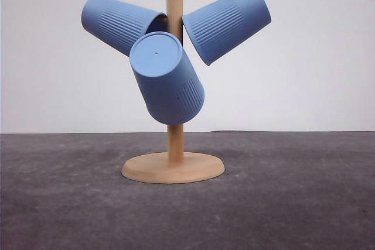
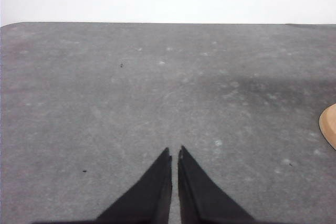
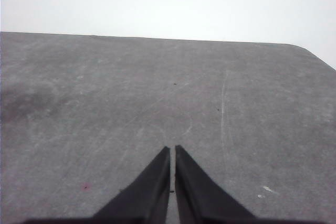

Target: Place three cups

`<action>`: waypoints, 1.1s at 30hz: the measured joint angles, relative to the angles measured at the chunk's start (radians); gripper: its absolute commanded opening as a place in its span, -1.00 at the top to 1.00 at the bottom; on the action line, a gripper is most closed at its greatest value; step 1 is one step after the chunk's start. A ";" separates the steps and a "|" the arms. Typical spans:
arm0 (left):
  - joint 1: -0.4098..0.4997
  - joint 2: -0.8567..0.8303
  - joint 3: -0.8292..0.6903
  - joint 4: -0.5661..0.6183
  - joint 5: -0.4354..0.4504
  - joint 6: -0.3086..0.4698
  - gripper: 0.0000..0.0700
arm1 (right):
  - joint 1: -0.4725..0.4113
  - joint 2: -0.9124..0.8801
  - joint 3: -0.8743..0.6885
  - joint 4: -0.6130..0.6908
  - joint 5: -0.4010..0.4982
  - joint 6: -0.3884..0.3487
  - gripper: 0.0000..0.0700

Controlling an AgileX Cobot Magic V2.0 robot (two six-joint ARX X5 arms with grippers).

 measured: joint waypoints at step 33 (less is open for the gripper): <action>0.000 0.000 0.000 0.000 0.000 0.000 1.00 | 0.000 0.000 0.000 0.000 0.000 0.000 0.96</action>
